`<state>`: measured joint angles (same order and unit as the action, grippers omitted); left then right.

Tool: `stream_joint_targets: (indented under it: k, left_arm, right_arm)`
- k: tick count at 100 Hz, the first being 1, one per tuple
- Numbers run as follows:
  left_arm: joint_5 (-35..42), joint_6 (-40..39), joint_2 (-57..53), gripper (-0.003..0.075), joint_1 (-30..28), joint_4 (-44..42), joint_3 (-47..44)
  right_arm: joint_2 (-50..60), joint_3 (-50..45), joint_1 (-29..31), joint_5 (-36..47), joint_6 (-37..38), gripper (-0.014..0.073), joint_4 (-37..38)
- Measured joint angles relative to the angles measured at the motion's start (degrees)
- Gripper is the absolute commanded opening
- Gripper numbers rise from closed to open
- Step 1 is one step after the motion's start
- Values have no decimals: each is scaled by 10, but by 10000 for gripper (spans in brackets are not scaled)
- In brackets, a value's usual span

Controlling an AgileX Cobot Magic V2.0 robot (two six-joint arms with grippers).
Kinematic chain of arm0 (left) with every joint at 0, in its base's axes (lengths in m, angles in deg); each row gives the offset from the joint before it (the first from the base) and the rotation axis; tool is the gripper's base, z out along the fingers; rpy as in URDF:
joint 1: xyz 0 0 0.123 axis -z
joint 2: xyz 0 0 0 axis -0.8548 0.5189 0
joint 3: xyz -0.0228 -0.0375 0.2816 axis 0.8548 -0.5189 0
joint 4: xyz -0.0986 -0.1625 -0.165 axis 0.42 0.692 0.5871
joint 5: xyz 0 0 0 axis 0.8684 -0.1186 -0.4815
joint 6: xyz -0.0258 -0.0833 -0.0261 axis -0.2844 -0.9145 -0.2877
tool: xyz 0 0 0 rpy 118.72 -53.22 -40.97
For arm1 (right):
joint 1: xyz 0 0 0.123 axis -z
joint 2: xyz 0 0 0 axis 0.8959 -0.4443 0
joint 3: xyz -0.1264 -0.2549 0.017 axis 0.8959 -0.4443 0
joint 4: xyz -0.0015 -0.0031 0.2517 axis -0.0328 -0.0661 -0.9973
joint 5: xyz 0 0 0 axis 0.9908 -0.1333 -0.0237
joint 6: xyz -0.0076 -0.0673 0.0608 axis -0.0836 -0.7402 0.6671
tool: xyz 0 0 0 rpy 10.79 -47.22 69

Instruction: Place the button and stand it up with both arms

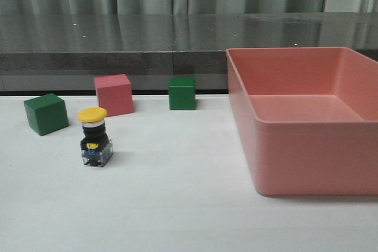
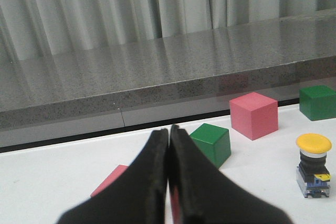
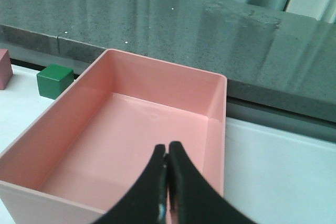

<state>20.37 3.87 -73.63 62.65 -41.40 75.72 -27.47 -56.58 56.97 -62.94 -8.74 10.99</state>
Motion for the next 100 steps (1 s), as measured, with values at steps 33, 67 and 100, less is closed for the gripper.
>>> stream_joint_targets:
  k: [33,67,100]
  left_arm:
    - [0,0,0,-19,0,0,0]
    - [0,0,0,-19,0,0,0]
    - [0,0,0,-19,0,0,0]
  right_arm:
    - [62,-48,0,53,113,-109,55]
    - [230,-188,0,68,176,-109,89]
    - [237,-213,3,78,188,-109,90]
